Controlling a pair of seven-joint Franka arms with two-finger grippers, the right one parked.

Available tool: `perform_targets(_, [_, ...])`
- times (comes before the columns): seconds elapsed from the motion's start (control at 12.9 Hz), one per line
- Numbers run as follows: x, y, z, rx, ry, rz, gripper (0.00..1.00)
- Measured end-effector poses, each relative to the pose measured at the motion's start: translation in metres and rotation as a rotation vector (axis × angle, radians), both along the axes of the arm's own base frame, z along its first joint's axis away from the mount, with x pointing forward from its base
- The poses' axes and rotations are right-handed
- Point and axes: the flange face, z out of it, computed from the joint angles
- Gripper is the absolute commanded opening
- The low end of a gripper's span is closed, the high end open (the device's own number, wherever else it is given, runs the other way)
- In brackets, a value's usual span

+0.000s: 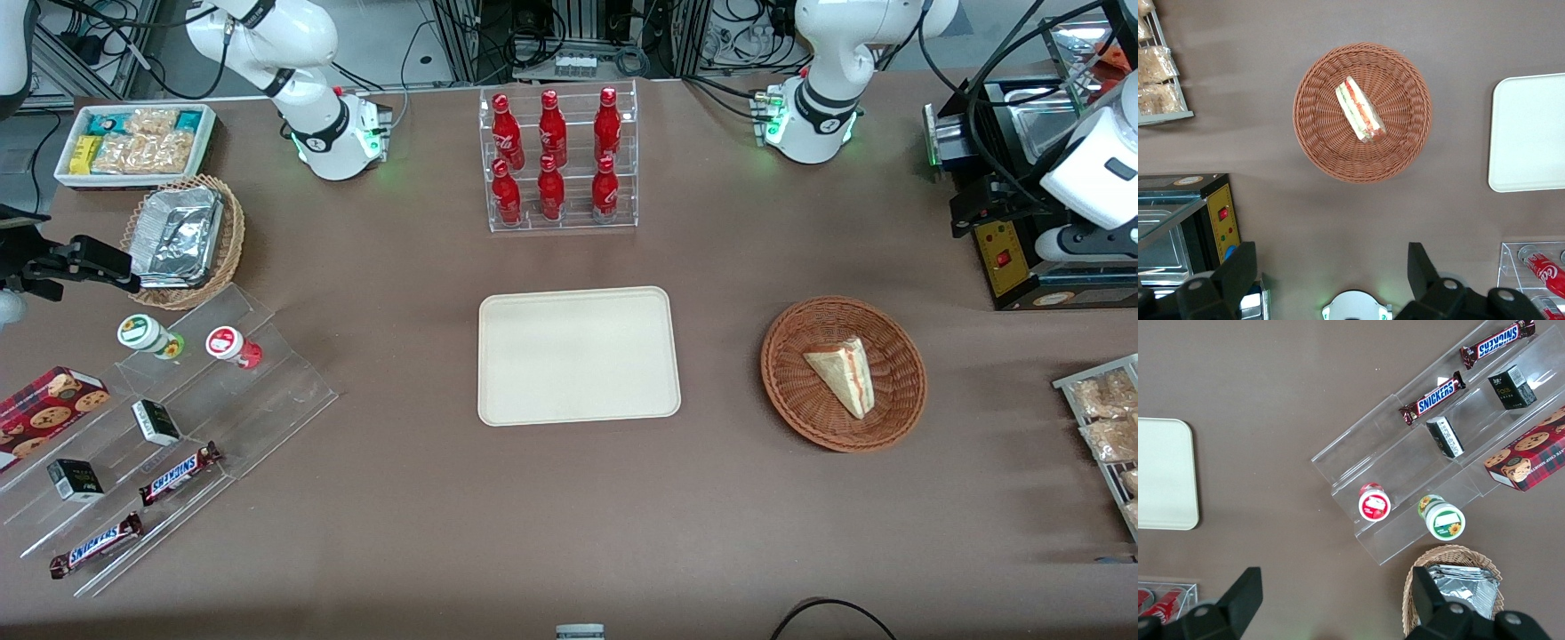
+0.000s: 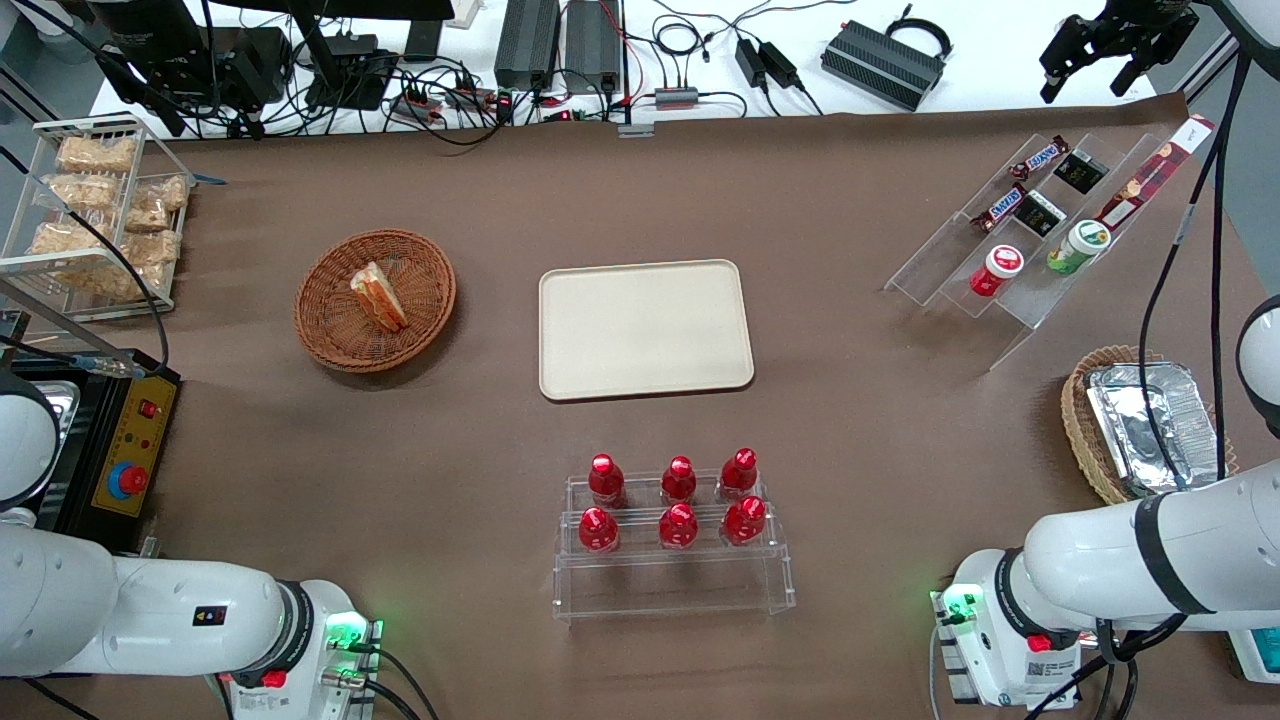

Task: Place sandwich from basket to tray
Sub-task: 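Move the left gripper over the wicker basket and lower onto the sandwich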

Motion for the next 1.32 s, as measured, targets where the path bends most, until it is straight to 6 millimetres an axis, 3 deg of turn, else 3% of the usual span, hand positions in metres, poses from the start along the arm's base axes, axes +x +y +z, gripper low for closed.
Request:
perform_targets(0.31, [0.003,0.0,-0.006,0.0,0.009,-0.004,1.0])
perform_targets(0.47, [0.016,0.001,-0.025,0.001,0.027,0.0,1.0])
perform_targets(0.7, [0.042,0.002,-0.08,0.002,0.024,0.01,1.0])
perform_targets(0.85, [0.053,0.0,-0.13,0.005,0.005,0.054,1.0])
perform_targets(1.09, [0.053,-0.001,-0.192,0.006,-0.028,0.136,1.0])
perform_targets(1.32, [0.046,-0.003,-0.23,0.014,-0.058,0.291,1.0])
